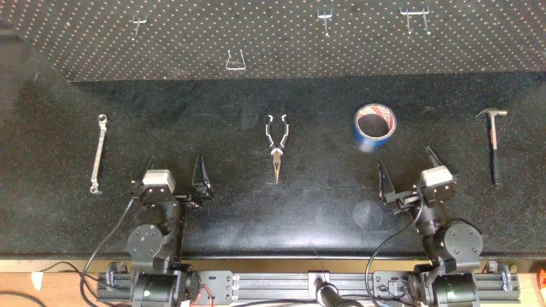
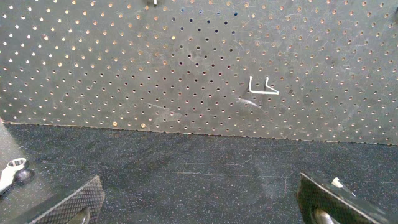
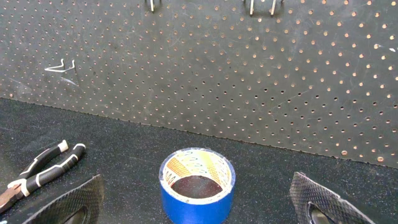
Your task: Place Tools Onto Pegboard
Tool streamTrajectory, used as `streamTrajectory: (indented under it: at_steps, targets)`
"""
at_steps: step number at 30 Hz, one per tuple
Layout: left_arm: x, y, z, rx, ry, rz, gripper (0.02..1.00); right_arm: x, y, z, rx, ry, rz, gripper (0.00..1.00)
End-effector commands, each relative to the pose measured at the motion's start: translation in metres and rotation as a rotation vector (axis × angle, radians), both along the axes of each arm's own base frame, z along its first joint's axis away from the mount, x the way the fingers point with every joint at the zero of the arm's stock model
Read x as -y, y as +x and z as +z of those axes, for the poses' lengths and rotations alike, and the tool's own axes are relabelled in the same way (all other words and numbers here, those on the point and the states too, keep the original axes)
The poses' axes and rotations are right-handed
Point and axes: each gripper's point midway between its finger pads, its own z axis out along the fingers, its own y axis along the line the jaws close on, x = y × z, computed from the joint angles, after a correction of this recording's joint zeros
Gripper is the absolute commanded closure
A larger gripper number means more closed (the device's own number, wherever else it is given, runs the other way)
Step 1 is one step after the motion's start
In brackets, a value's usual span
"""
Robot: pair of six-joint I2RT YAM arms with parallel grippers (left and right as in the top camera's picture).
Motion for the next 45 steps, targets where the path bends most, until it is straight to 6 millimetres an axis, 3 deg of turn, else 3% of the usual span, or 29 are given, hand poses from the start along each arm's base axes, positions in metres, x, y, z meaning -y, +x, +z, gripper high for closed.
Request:
streamTrajectory:
  at_steps: [1,29,31,32,34,35,38,39,42,45]
  targets:
    - [0.014,-0.001,0.001,-0.003,-0.17,-0.091,0.023,0.004,0.0,-0.001,-0.002,0.009,-0.021,0.025]
    - [0.017,-0.001,0.001,-0.004,-0.172,-0.109,0.023,0.004,0.0,-0.001,-0.002,0.009,-0.021,0.025]
    - [0.015,-0.001,0.003,0.0,-0.073,-0.106,0.023,0.004,0.0,-0.001,-0.002,0.009,-0.021,0.025]
    - [0.006,0.002,0.007,-0.031,-0.007,-0.068,0.025,0.004,0.0,-0.001,-0.002,0.009,-0.021,0.025]
    - [-0.05,0.019,0.022,-0.213,0.097,0.164,0.025,0.004,0.0,-0.001,-0.002,0.009,-0.021,0.025]
    - [-0.075,0.025,0.02,-0.386,0.138,0.221,0.025,0.004,0.0,-0.001,-0.002,0.009,-0.021,0.025]
    - [-0.162,0.003,0.003,-0.889,0.068,0.515,0.025,0.004,0.0,-0.001,-0.002,0.009,-0.021,0.025]
    - [-0.187,0.002,-0.001,-1.054,0.131,0.507,0.025,0.004,0.0,-0.001,-0.002,0.009,-0.021,0.025]
    - [-0.211,0.004,-0.031,-1.202,0.184,0.427,0.025,0.004,0.0,-0.001,-0.002,0.009,-0.021,0.025]
    - [-0.201,0.01,-0.091,-1.374,0.209,0.158,0.025,0.004,0.0,-0.001,-0.002,0.009,-0.021,0.025]
